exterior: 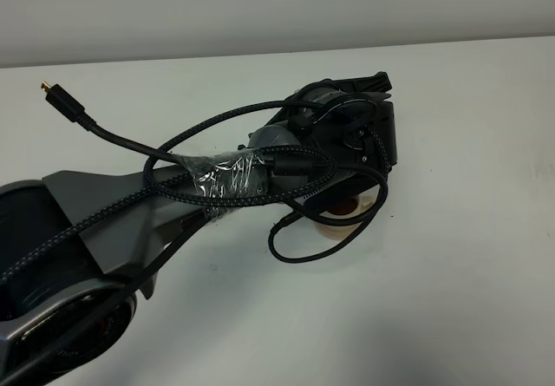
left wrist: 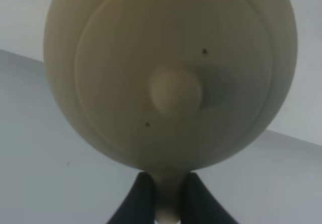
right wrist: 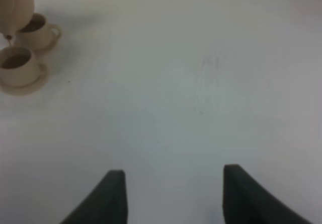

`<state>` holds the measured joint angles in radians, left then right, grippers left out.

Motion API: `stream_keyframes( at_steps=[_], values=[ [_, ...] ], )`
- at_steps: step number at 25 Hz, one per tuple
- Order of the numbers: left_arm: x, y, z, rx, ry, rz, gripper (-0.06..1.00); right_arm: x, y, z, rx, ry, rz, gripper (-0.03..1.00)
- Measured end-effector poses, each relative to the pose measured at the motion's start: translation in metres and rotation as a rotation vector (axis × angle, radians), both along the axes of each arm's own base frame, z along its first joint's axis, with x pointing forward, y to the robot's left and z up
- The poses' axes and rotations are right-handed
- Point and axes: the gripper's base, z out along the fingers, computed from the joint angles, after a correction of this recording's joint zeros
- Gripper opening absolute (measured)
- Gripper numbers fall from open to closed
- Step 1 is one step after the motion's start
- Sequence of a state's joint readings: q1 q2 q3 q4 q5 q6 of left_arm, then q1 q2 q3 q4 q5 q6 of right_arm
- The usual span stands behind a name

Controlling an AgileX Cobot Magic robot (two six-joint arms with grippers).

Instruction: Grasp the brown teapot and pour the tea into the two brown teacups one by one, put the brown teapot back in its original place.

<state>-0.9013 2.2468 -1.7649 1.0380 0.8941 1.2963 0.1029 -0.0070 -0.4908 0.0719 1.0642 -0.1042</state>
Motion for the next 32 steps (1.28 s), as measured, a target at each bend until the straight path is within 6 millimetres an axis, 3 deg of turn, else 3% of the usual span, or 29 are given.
stream_keyframes(
  at_steps=[32],
  values=[
    [0.0002,-0.0001,0.0002,0.001,-0.002,-0.002,0.15,0.0,0.0,0.0,0.0,0.0,0.0,0.46]
  ],
)
